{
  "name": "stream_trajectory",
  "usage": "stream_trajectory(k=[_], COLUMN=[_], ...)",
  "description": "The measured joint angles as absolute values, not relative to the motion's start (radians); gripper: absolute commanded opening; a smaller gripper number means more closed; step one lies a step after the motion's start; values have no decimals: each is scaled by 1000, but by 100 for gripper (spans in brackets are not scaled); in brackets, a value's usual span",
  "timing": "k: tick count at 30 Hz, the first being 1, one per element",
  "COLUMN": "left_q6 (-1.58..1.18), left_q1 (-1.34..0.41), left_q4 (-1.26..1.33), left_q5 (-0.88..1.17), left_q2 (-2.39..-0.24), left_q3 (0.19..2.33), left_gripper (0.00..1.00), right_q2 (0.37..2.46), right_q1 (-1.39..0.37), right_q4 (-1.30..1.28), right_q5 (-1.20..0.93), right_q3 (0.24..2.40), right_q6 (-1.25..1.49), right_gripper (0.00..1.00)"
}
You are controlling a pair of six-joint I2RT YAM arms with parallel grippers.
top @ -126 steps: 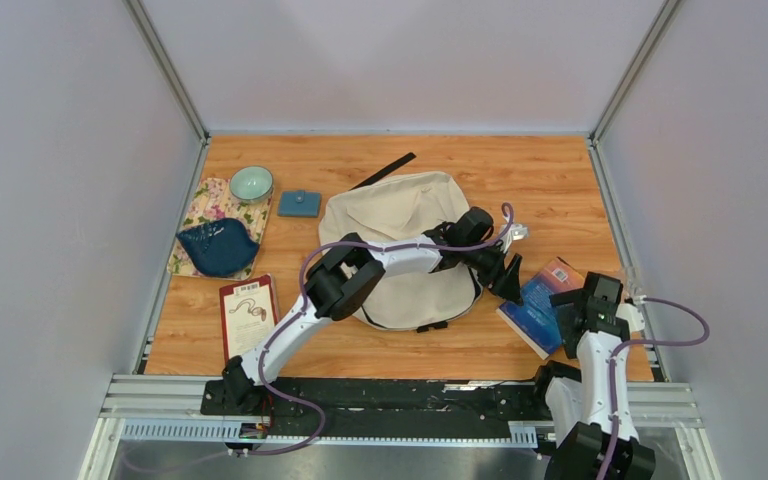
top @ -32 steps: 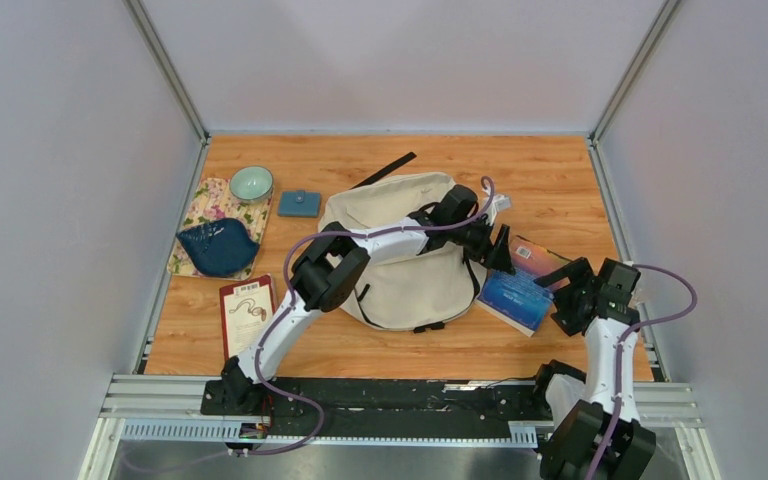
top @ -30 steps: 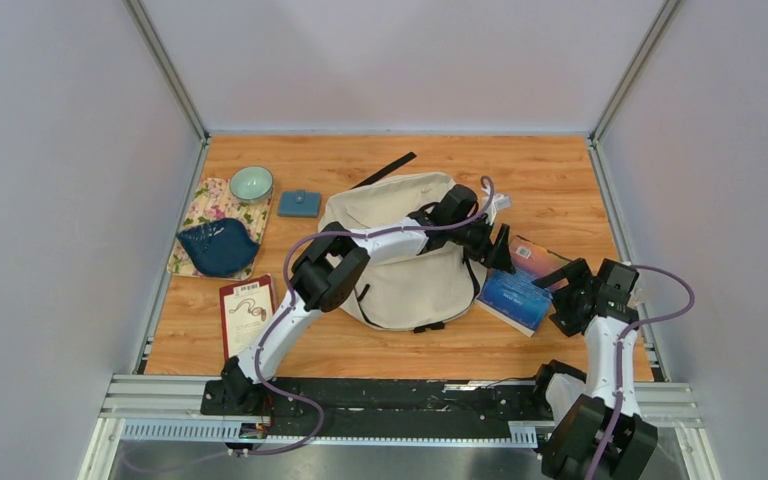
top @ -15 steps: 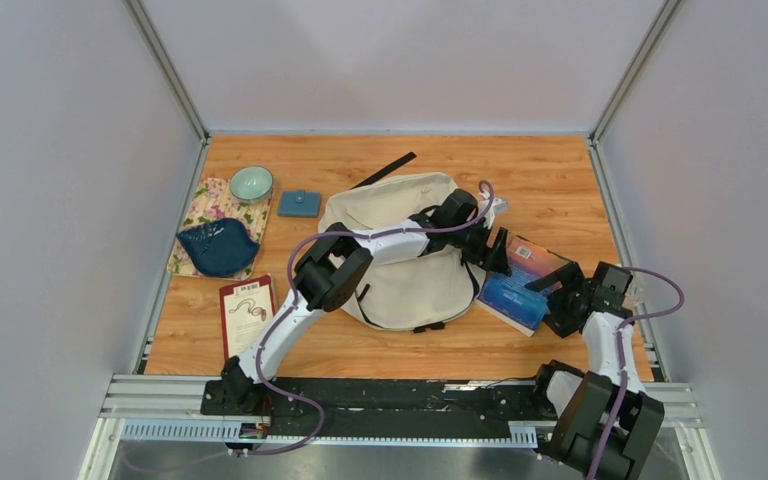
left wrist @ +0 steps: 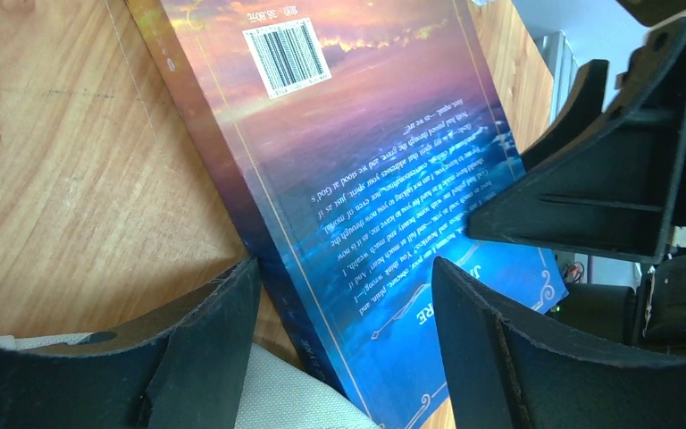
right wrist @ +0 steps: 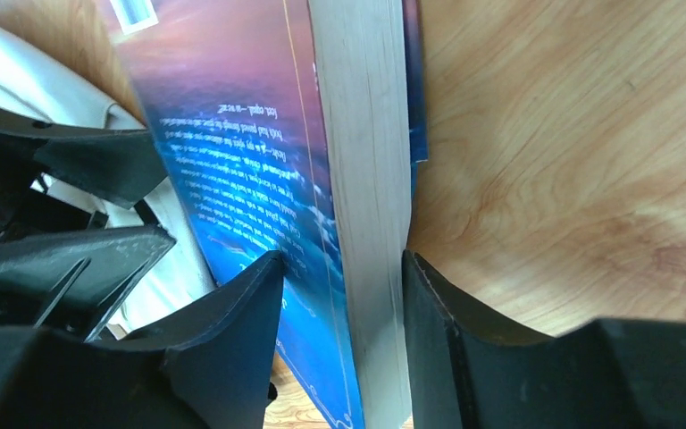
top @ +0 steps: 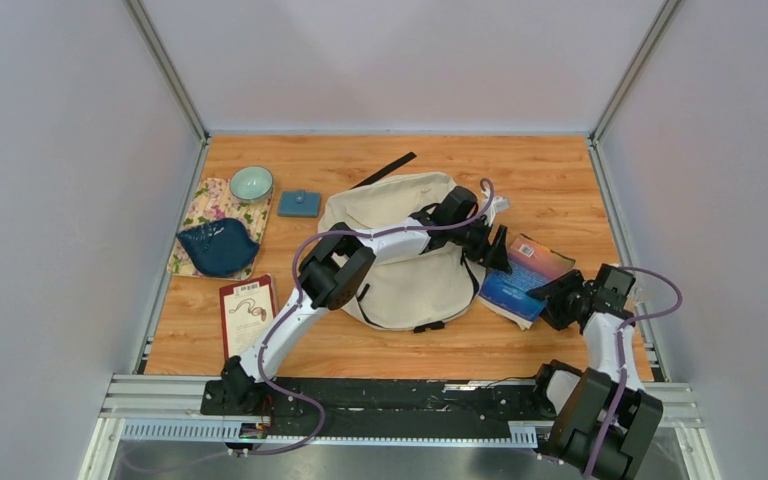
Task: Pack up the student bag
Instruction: Pick up the book from the center of the board.
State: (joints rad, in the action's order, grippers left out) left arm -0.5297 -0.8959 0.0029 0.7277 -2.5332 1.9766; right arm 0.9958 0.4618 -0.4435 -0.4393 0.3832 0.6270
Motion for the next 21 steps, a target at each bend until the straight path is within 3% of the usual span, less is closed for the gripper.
stream_trajectory(k=[2, 3, 5, 14, 15, 16, 17, 20, 21], left_q6=[-530, -530, -531, -537, -537, -537, -537, -539, -541], left_q1=[-895, -895, -894, -892, -892, -892, -892, -892, -892], left_q4=[2, 2, 2, 4, 4, 3, 4, 4, 4], left_q5=[727, 727, 727, 725, 725, 725, 725, 725, 725], left_q2=[-2533, -2533, -2533, -2534, -2534, -2534, -2534, -2534, -2534], left_q3=[1977, 1977, 1977, 1976, 1976, 1975, 1975, 1975, 1975], left_gripper=[75, 74, 73, 72, 72, 72, 72, 72, 71], right_q2=[949, 924, 889, 918, 916, 913, 909, 898, 899], right_q1=[462, 462, 462, 462, 462, 462, 462, 462, 462], right_q4=[-455, -460, -468, -481, -484, -490, -496, -518, -525], right_q5=[-443, -446, -448, -450, -450, -450, -450, -456, -460], right_q3=[377, 375, 374, 375, 376, 379, 382, 393, 398], right_q6=[629, 630, 631, 617, 615, 614, 612, 603, 597], right_gripper=[38, 21, 3, 0, 3, 12, 37, 58, 60])
